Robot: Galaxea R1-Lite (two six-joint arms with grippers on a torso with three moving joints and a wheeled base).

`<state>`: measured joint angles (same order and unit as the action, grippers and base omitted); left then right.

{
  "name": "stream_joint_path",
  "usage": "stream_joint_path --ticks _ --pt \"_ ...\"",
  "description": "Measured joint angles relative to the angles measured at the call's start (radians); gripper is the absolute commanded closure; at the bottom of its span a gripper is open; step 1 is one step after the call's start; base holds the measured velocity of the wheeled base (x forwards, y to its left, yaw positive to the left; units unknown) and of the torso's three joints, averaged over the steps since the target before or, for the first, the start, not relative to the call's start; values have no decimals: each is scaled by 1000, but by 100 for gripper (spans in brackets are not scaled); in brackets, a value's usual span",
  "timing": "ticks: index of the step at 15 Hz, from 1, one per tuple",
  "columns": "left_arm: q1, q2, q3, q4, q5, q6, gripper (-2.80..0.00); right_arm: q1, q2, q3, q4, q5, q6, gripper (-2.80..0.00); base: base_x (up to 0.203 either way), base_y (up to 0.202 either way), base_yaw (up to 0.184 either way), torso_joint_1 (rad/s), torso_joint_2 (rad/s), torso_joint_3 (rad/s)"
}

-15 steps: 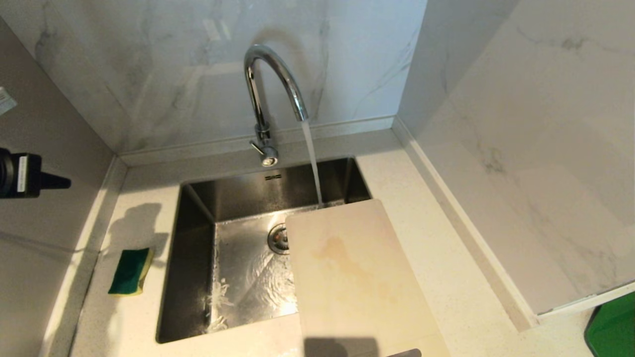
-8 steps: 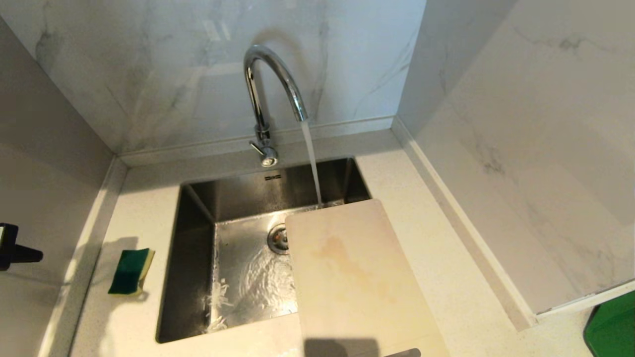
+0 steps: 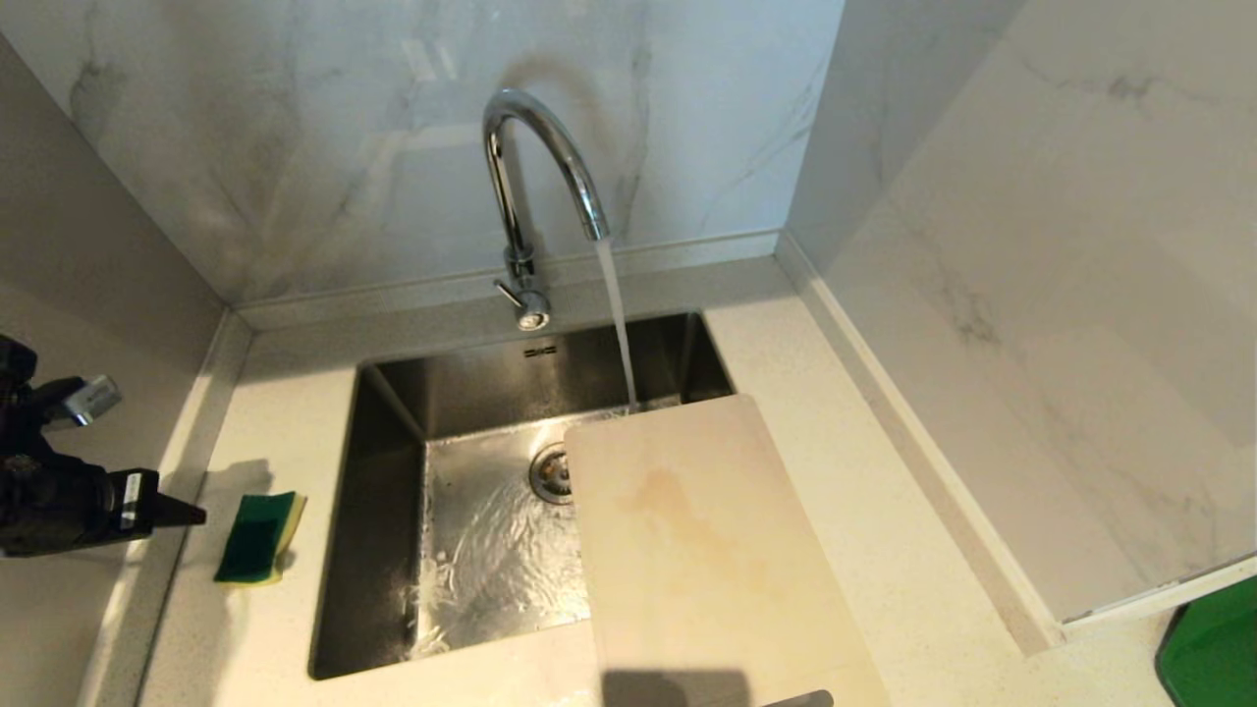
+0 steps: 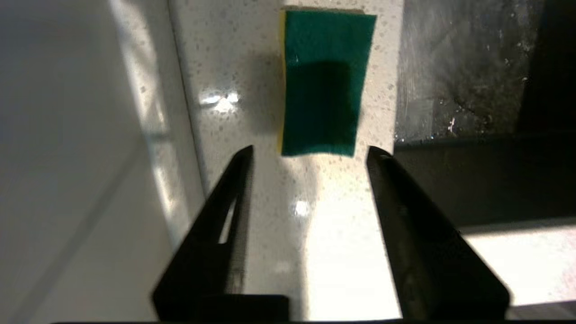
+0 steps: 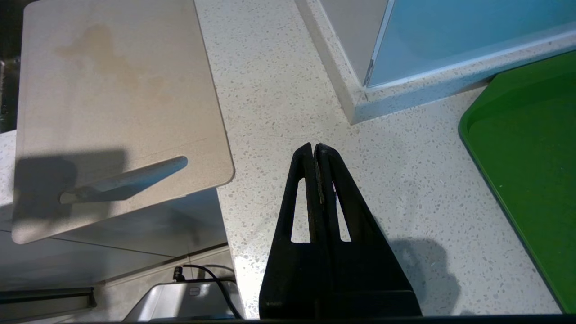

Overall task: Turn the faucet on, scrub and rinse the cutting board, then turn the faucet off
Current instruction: Pick up the cleaning cloth

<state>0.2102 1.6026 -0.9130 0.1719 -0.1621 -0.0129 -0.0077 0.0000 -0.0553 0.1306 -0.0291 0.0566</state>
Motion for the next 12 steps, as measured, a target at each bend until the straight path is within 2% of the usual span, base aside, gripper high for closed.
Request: stream_joint_path --ticks 7,12 --pt "0 101 -13 -10 -42 -6 -280 0 0 0 0 0 0 0 0 0 0 0 0 0" --pt "-1 151 -26 -76 -43 0 -280 0 0 0 0 0 0 0 0 0 0 0 0 0"
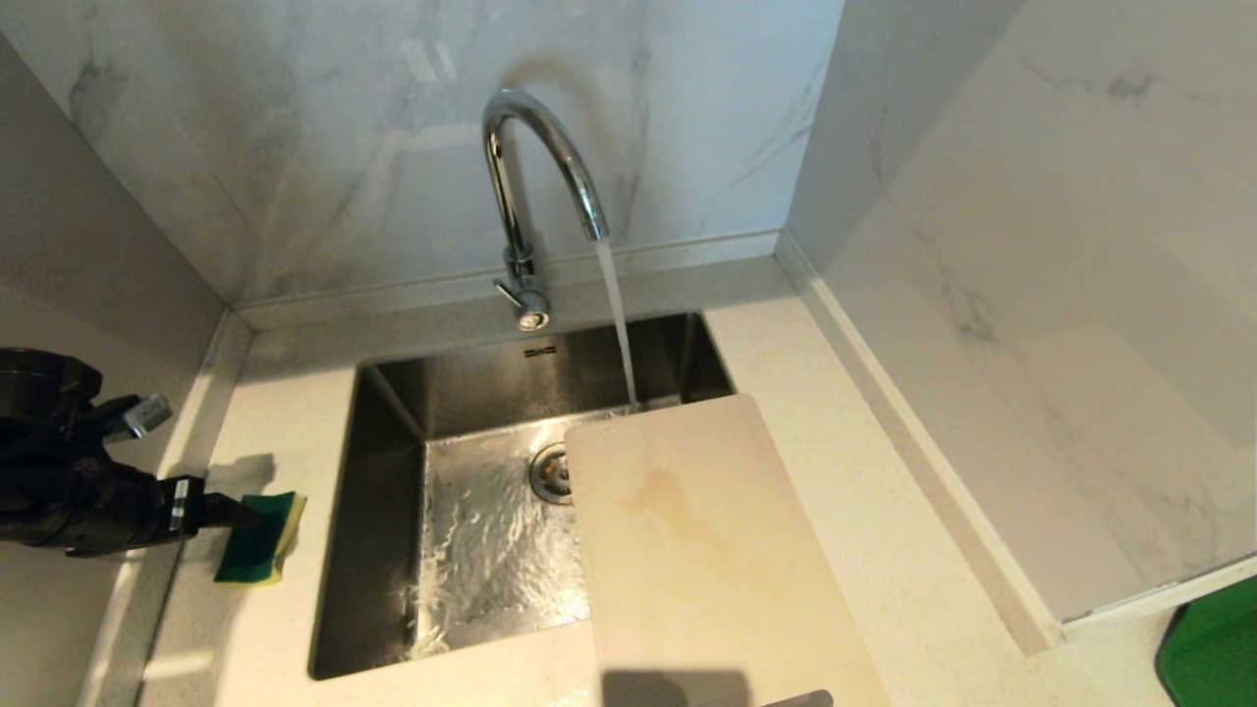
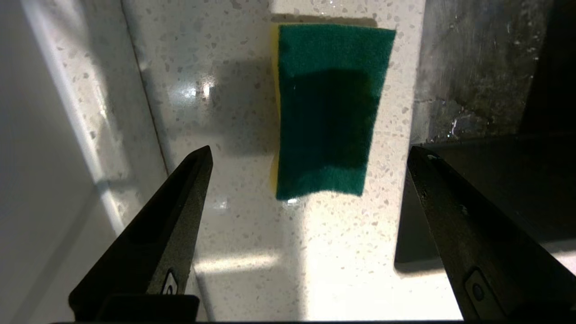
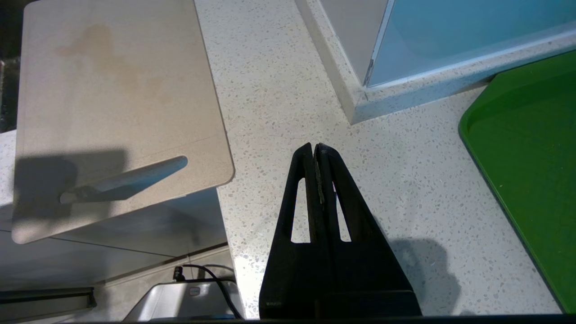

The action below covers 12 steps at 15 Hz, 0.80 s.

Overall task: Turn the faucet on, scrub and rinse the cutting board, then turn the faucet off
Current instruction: Pick up the cleaning cloth

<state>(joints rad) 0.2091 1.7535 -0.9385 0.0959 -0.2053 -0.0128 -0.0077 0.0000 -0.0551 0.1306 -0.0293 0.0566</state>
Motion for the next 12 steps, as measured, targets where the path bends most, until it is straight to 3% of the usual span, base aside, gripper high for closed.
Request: stream_joint_path --ticks 4,6,12 --pt "-7 47 -1 -22 -14 -2 -280 0 0 0 0 0 0 0 0 0 0 0 0 0" --pt "-10 59 1 -23 -55 -1 -280 0 0 0 0 0 0 0 0 0 0 0 0 0" --pt "-37 98 1 -37 -58 2 -280 0 0 0 0 0 0 0 0 0 0 0 0 0"
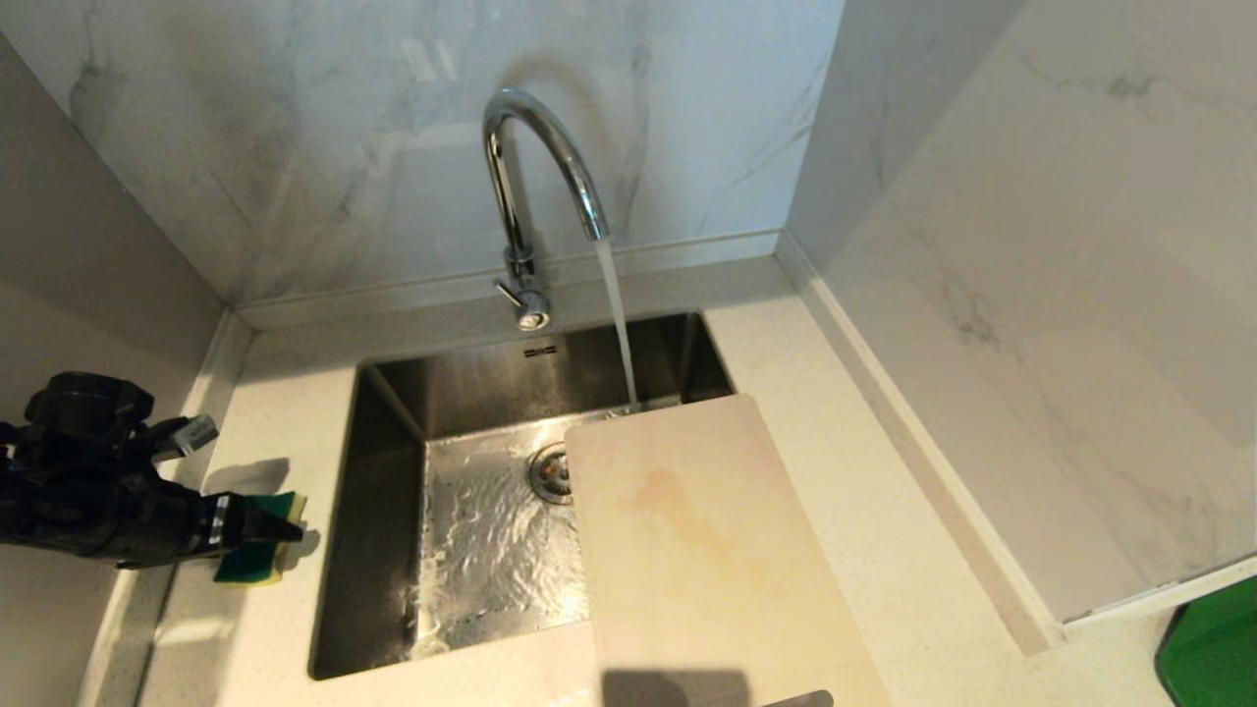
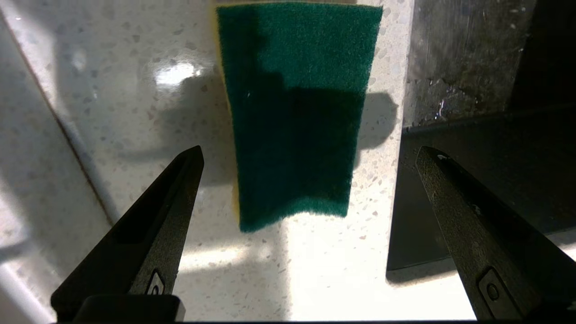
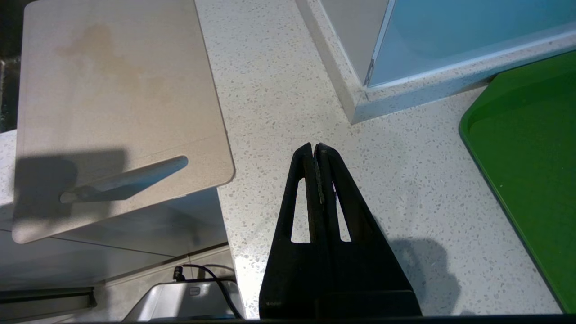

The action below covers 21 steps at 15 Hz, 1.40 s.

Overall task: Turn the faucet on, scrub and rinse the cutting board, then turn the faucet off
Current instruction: Pick up the cleaning cloth

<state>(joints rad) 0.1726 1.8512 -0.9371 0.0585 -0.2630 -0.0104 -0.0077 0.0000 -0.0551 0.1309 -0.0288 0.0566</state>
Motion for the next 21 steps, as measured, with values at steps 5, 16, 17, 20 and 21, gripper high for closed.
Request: stream_joint_path --ticks 5,16,17,20,21 --pt "-7 14 -9 -1 10 10 0 0 0 0 0 0 0 0 0 0 0 0 0 0" --pt "-8 41 -19 1 73 44 0 0 0 0 0 0 0 0 0 0 0 0 0 0" --pt "-8 36 -19 1 73 45 0 0 0 0 0 0 0 0 0 0 0 0 0 0" --pt "-7 -27 -15 26 65 51 0 0 0 0 0 0 0 0 0 0 0 0 0 0" --pt "-7 -61 -13 41 60 59 0 0 0 0 0 0 0 0 0 0 0 0 0 0"
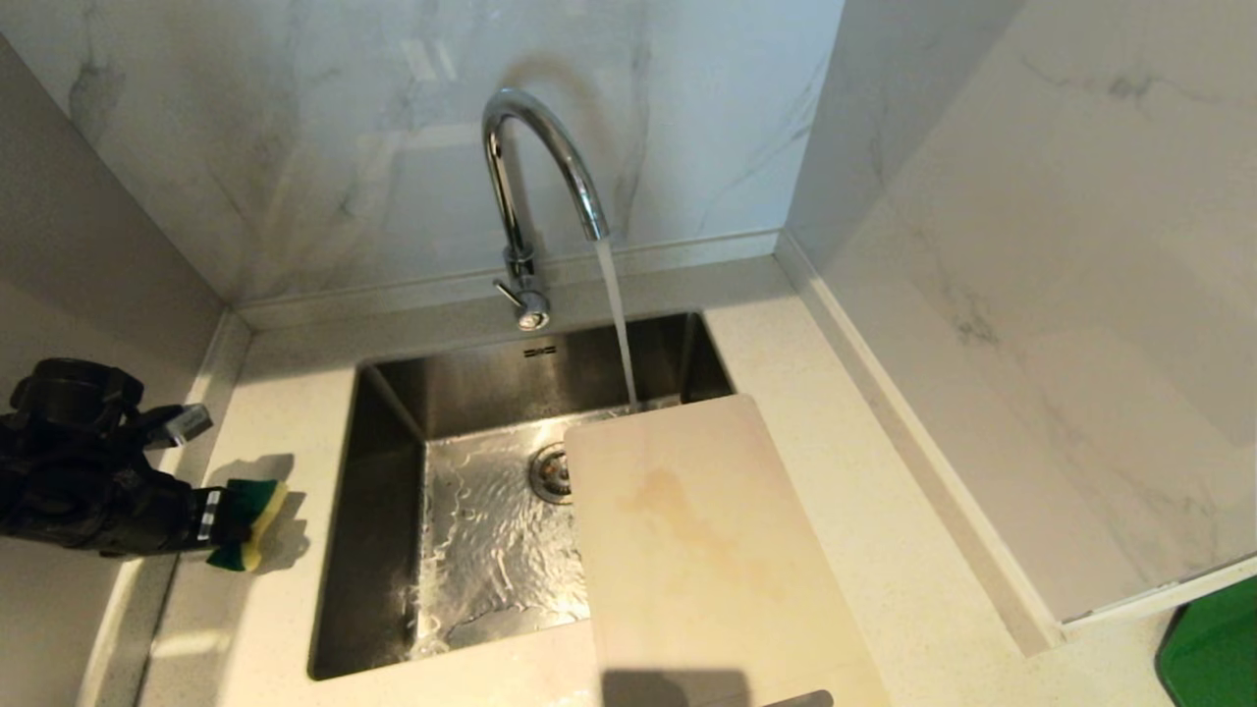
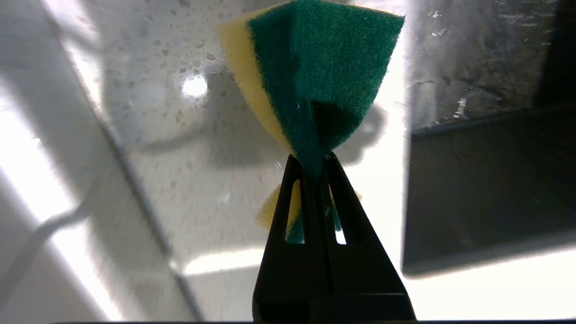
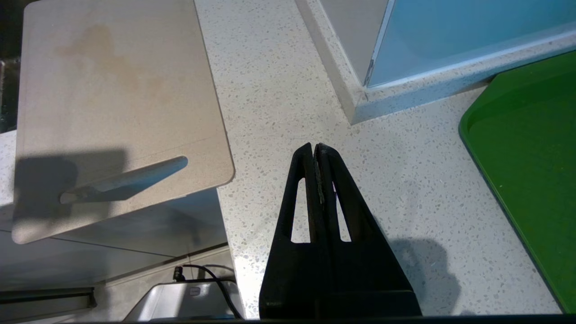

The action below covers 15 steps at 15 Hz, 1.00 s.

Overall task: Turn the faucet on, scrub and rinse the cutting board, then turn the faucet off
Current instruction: Pick up the cleaning cloth, then pick up the cutting board

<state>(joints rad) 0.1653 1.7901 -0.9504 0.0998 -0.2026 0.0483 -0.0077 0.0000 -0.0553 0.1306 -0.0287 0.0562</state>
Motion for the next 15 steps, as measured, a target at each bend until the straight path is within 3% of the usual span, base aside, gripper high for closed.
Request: stream_joint_path --ticks 4,15 --pt "-13 -174 7 112 -8 55 0 0 0 0 0 0 0 0 0 0 0 0 0 0" --pt "-55 -715 95 274 -3 63 0 0 0 0 0 0 0 0 0 0 0 0 0 0"
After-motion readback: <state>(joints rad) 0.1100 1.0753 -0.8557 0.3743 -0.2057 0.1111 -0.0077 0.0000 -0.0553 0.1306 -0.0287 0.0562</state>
